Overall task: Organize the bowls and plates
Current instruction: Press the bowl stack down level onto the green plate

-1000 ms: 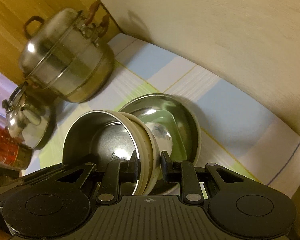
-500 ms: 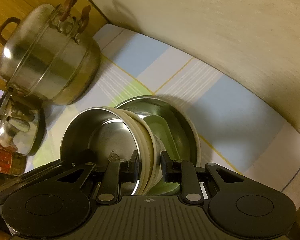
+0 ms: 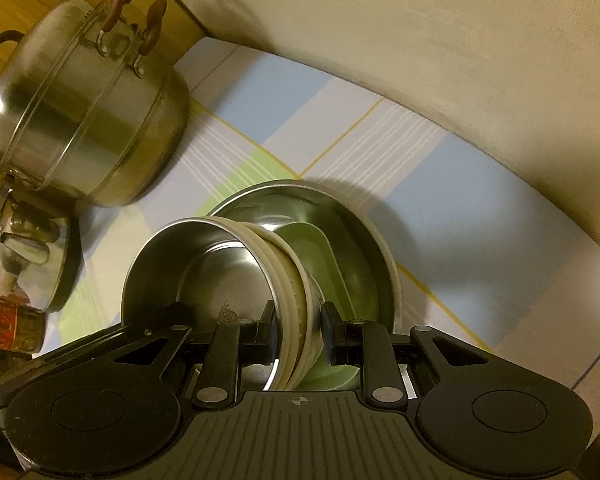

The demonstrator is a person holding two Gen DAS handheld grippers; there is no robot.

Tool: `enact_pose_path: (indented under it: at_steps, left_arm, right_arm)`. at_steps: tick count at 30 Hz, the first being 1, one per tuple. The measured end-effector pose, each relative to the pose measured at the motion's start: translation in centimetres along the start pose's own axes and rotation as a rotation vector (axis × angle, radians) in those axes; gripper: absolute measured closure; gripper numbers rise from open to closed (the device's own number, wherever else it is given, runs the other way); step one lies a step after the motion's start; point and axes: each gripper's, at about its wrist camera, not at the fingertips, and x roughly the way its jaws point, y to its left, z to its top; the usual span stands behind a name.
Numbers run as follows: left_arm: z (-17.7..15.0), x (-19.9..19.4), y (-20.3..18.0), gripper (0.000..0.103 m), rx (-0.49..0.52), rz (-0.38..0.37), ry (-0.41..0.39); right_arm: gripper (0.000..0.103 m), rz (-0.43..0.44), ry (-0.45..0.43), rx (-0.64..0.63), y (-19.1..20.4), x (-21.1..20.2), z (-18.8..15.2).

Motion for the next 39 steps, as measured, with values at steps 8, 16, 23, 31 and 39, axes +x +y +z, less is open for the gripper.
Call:
enact_pose_path:
  at_steps: [8,16,23,31,39]
  left_arm:
    - [-0.2,0.7,-0.1,0.083,-0.001,0.005,0.006]
    - [-0.3,1.0,-0.1,0.083,0.003,0.008,-0.003]
    - [-0.5,0.9,0.0,0.082,0.017,0.000,-0.006]
    - [-0.4,0.4,0.3,0.081,0.038,-0.026,-0.024]
    - [-0.4,-1.5,0.4,0.080,0.064,-0.039,-0.082]
  right_arm:
    - [0.081,-0.001,-0.018,-0.004,-0.1,0.5,-0.2]
    - [0.081,0.016,-0.036,-0.005,-0.4,0.8,-0.4]
    - [0.080,0.033,-0.040,0.002,-0.8,0.7,-0.4]
    - [0.079,0.058,-0.057,-0.023,-1.1,0.2,-0.6]
    - [0.079,0.072,-0.139,-0.072,-0.7,-1.9,-0.9]
